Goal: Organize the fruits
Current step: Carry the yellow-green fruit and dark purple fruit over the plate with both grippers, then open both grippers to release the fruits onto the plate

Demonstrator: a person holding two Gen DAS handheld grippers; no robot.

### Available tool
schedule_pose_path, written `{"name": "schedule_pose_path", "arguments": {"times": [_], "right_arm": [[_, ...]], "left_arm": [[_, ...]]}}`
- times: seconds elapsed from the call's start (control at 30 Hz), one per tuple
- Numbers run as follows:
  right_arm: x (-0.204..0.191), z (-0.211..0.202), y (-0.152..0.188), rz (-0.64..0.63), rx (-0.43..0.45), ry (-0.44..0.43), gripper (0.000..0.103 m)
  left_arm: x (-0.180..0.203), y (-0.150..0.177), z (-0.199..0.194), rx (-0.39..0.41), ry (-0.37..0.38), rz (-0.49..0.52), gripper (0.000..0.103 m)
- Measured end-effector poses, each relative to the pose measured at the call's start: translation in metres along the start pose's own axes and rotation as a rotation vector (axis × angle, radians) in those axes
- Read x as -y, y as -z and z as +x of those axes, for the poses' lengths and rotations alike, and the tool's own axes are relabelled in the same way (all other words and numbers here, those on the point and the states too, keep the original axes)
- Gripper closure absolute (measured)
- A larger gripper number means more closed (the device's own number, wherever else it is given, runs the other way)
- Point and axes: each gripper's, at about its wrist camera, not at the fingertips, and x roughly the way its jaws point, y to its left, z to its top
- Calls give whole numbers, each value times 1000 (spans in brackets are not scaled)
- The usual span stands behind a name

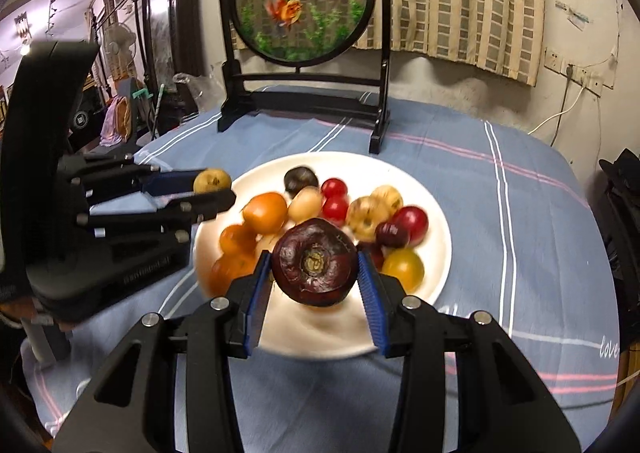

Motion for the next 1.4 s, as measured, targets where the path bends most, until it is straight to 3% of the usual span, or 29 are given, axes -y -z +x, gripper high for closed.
{"name": "schedule_pose_path", "arguments": {"times": [0.33,1.03,1.13,1.17,1.23,1.27,1.3,1.4], "right_arm": [[16,29,-29,29,1,20,60],[30,71,-49,76,-47,40,60],[27,80,-51,57,-81,30,57],[25,82,-51,41,-88,34,49],[21,77,-53,24,-58,47,36],[21,75,-54,25,-53,37,36],[22,74,-55,28,-51,30,36],[22,71,-57,26,-43,42,36]], "left_arm": [[-4,-17,26,-13,-8,-14,77],[-5,-27,72,-56,-33,-12,77],[-4,-28,76,-61,-37,-8,76],[-4,-27,77,-62,-39,-5,76],[-3,-27,77,-56,-44,-2,63],[-3,-26,76,-48,-46,-1,50],[-3,-26,75,-35,-55,6,45],[-2,-26,74,-29,-51,11,45]]}}
